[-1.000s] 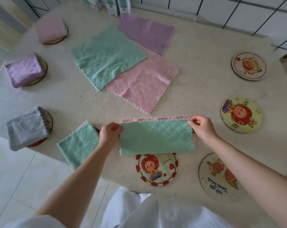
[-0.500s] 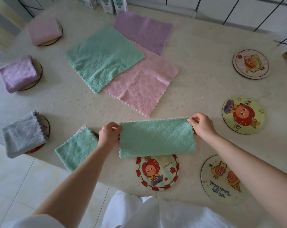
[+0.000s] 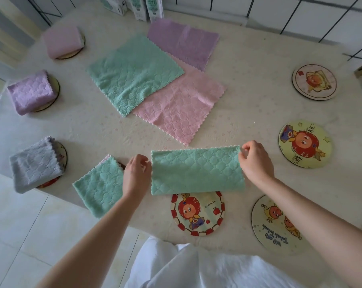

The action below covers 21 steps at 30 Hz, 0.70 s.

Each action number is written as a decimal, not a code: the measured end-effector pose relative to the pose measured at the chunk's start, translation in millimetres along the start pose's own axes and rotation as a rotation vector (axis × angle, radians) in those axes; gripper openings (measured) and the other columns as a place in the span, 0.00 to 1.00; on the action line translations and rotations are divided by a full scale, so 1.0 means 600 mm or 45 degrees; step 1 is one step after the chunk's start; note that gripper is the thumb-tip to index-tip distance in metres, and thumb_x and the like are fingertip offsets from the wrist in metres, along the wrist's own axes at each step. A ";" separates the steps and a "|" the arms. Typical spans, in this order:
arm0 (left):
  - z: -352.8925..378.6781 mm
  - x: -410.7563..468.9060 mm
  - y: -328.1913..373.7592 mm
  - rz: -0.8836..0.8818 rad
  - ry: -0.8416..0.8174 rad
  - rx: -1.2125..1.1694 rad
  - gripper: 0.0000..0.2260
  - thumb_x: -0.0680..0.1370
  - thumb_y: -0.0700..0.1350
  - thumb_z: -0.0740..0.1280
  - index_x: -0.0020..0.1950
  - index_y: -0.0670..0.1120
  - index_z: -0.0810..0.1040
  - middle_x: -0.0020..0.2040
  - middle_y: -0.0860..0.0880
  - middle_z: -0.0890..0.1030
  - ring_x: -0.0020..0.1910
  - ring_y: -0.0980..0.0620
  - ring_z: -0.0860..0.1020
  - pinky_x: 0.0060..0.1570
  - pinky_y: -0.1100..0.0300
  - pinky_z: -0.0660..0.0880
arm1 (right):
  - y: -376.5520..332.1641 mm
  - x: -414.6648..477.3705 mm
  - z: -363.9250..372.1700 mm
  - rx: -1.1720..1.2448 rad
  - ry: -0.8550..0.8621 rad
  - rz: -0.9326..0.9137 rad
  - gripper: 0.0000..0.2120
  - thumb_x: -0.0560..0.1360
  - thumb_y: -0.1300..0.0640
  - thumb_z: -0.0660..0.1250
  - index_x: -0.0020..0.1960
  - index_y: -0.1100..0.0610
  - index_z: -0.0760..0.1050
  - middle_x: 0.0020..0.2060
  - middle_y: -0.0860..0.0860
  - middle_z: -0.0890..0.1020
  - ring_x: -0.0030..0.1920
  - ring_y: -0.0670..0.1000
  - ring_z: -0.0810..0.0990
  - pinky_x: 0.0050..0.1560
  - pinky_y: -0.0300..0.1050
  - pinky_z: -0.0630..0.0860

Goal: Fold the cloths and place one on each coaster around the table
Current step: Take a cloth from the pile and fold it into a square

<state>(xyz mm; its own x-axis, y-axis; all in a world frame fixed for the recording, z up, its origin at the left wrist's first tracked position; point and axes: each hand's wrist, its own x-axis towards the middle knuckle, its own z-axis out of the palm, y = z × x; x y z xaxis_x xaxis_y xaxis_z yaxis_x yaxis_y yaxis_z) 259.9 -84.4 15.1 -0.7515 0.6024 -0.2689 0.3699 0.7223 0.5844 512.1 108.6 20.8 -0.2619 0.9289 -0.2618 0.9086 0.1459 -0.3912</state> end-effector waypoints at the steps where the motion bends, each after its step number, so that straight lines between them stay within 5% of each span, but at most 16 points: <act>1: 0.005 -0.016 0.000 0.122 0.006 0.063 0.06 0.78 0.41 0.64 0.54 0.43 0.76 0.50 0.49 0.78 0.50 0.52 0.75 0.49 0.63 0.70 | -0.001 -0.017 -0.001 -0.040 0.039 -0.114 0.08 0.77 0.57 0.63 0.55 0.57 0.71 0.50 0.51 0.74 0.44 0.51 0.76 0.38 0.45 0.74; 6: 0.057 -0.110 0.006 0.898 -0.223 0.303 0.14 0.77 0.44 0.64 0.63 0.46 0.74 0.63 0.51 0.76 0.66 0.52 0.70 0.67 0.53 0.68 | 0.000 -0.117 0.037 -0.171 -0.079 -0.735 0.16 0.74 0.64 0.65 0.61 0.62 0.72 0.57 0.54 0.77 0.58 0.51 0.77 0.60 0.37 0.69; 8: 0.082 -0.142 0.007 1.064 -0.455 0.425 0.21 0.78 0.49 0.62 0.71 0.50 0.67 0.73 0.53 0.66 0.75 0.51 0.58 0.74 0.50 0.55 | -0.002 -0.156 0.059 -0.225 -0.111 -0.873 0.18 0.71 0.66 0.67 0.61 0.62 0.74 0.58 0.54 0.78 0.58 0.51 0.78 0.62 0.38 0.68; 10: 0.099 -0.162 0.005 1.077 -0.578 0.537 0.28 0.79 0.53 0.59 0.77 0.52 0.56 0.77 0.54 0.54 0.77 0.52 0.46 0.75 0.51 0.45 | 0.001 -0.181 0.078 -0.263 -0.167 -0.932 0.22 0.68 0.69 0.68 0.62 0.62 0.74 0.58 0.55 0.78 0.59 0.53 0.77 0.63 0.43 0.71; 13: 0.107 -0.174 -0.010 1.003 -0.592 0.643 0.33 0.79 0.56 0.59 0.78 0.50 0.47 0.78 0.54 0.46 0.76 0.52 0.40 0.76 0.51 0.43 | 0.017 -0.193 0.085 -0.343 -0.210 -0.921 0.26 0.67 0.72 0.67 0.64 0.62 0.72 0.60 0.56 0.77 0.62 0.55 0.76 0.64 0.48 0.73; 21: 0.073 -0.184 -0.079 0.768 -0.365 0.626 0.29 0.77 0.49 0.63 0.77 0.48 0.57 0.77 0.51 0.57 0.76 0.50 0.54 0.73 0.42 0.55 | 0.076 -0.176 0.044 -0.514 -0.174 -0.852 0.23 0.68 0.71 0.65 0.62 0.62 0.74 0.55 0.55 0.79 0.55 0.54 0.79 0.57 0.48 0.77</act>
<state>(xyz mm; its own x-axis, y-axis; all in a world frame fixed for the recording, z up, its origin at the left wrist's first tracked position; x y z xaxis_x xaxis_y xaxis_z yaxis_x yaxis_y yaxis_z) 349.4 -170.2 -16.4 -0.2038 0.9490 -0.2404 0.9115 0.2735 0.3070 572.6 8.0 7.4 -0.8079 0.5544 -0.2000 0.5852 0.7949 -0.1602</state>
